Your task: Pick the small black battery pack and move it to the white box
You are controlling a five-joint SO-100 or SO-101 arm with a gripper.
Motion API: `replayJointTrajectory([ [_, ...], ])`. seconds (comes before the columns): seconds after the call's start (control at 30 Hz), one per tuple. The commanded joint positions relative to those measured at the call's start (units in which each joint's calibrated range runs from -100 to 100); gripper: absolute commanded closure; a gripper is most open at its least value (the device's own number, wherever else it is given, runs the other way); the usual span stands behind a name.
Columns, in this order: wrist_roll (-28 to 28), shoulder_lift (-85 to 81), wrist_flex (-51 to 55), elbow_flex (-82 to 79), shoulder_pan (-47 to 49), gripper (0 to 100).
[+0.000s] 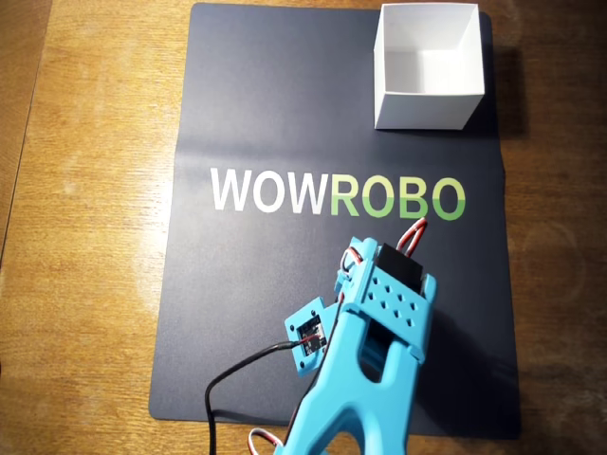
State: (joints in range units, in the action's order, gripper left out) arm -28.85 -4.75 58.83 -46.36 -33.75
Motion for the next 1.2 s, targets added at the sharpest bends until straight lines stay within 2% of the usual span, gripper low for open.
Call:
replayJointTrajectory([
  [0.0,-0.08,1.28,0.15,-2.75,-1.5,93],
  [1.17,-0.03,0.32,0.85,-1.3,-1.03,96],
])
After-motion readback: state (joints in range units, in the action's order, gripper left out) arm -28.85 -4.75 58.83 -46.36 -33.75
